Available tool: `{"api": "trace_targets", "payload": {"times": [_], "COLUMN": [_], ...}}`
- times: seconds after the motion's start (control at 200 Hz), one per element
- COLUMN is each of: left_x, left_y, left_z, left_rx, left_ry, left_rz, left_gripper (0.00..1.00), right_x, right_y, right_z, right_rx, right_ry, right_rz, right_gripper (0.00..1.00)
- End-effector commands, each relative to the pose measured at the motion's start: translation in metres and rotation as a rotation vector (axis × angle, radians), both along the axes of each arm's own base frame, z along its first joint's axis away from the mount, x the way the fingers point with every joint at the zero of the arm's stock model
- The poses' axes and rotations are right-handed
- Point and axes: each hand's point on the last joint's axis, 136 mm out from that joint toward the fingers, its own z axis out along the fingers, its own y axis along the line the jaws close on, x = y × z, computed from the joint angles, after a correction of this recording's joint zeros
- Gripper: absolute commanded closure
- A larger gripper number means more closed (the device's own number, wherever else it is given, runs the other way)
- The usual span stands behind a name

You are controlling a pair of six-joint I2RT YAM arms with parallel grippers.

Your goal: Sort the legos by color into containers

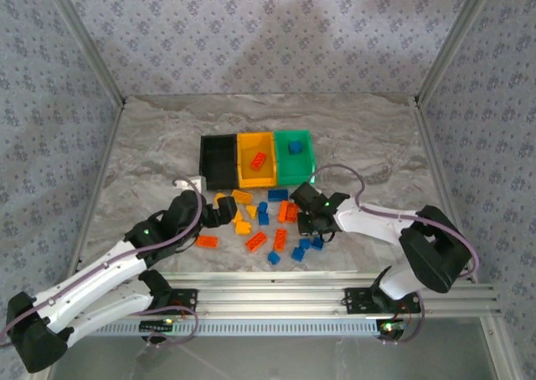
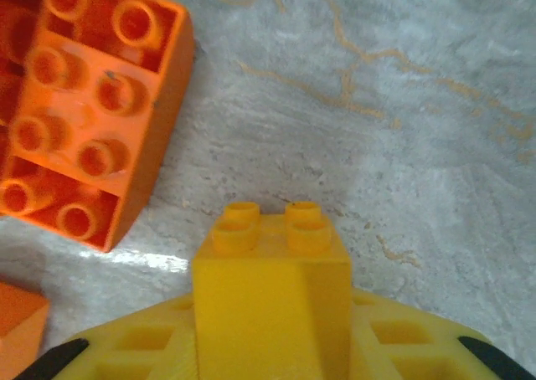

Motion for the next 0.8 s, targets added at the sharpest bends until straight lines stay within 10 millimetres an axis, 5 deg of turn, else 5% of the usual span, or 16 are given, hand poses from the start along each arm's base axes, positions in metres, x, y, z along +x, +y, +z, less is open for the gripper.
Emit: {"api": "trace_targets", "payload": {"times": [0.0,0.17,0.405,0.58,0.795], "left_x": [-0.001,-0.005,-0.015,-0.021,-0.025], "left_y": [0.013,0.025,0.049,0.059,0.060], "left_z": [-0.005,-0.009,-0.015,-0.017,-0.017], "left_rx": [0.020,0.049,0.101,0.068,0.035], "left_ry": [0.015,0.063,0.095,0.078,0.061], "left_rz": [0.054,0.111,0.187,0.213,0.198], "left_gripper": [0.00,0.00,0.01,0.01,0.01], "right_x": [0.014,0.035,0.085,0.121,0.158], "right_y": [0.007,0.051,0.167,0.228,0.265], "right_z": [0.038,0.092,0.144,0.143,0.123], "right_rx": [0.032,0.160,0.309,0.354,0.365], "right_ry": [-0.103,-0.208,-0.296,-0.294,-0.281], "right_rz": [0.036,0.115,0.263,0.299,0.275], "right_gripper": [0.65,0.66,0.65,0.65,0.64]}}
